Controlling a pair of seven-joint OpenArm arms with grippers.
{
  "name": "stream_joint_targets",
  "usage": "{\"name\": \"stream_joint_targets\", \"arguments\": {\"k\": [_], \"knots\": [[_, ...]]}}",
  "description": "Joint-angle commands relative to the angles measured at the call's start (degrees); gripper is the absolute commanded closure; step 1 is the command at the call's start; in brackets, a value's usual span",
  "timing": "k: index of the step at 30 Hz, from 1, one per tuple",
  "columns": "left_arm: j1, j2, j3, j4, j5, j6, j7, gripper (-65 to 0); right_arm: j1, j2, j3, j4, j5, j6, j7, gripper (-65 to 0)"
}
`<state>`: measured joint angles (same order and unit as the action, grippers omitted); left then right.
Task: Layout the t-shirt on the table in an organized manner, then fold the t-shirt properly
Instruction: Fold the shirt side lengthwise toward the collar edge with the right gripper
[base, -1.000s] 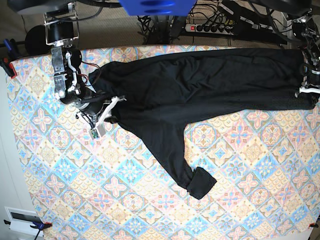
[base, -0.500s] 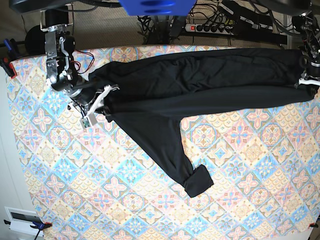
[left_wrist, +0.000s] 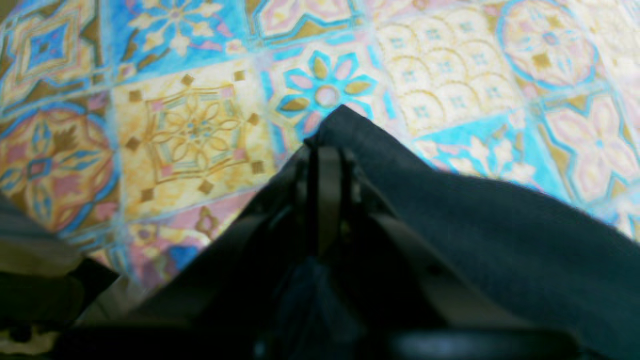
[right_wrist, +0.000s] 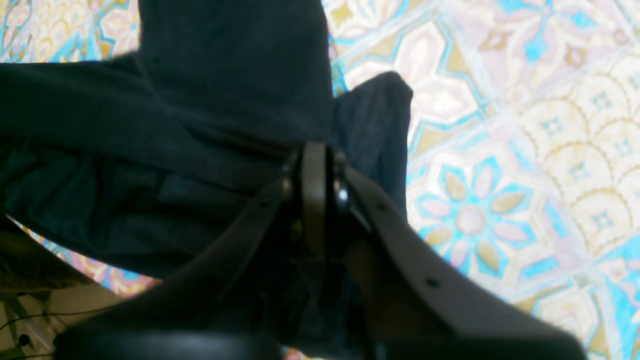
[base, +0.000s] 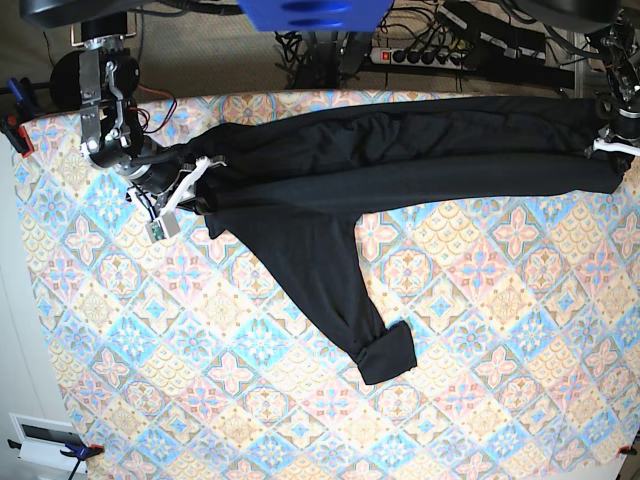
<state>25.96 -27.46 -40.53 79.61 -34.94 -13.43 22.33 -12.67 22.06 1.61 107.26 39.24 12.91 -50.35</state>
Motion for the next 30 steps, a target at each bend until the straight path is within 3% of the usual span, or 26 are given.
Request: {"name": "stream_joint_targets", "arguments": {"k": [1,10,21,30], "knots": [[0.5,-1.3,-0.6,0.8,0.0,0.1,-1.3,0.0,0.5,0.7,0.4,1.2,0.4,0.0,1.2,0.0],[0.2,-1.3,-0.1,-5.1,0.3,0.1,-1.1,0.0,0.5,0.7,-0.1,0.8,0.4,0.0,-3.7,0.0],[0.6,-1.3,4.0,-5.7,0.3,0.4,-1.0,-0.4,0.5,0.7,-0.2,-1.7,0.4,0.0,-5.7,-0.4],[1.8,-2.1,3.4,-0.9,-2.0,0.2,7.1,-19.7,0.6,0.7,0.3,-1.3,0.4,-0.3,-6.4,-15.4]]}}
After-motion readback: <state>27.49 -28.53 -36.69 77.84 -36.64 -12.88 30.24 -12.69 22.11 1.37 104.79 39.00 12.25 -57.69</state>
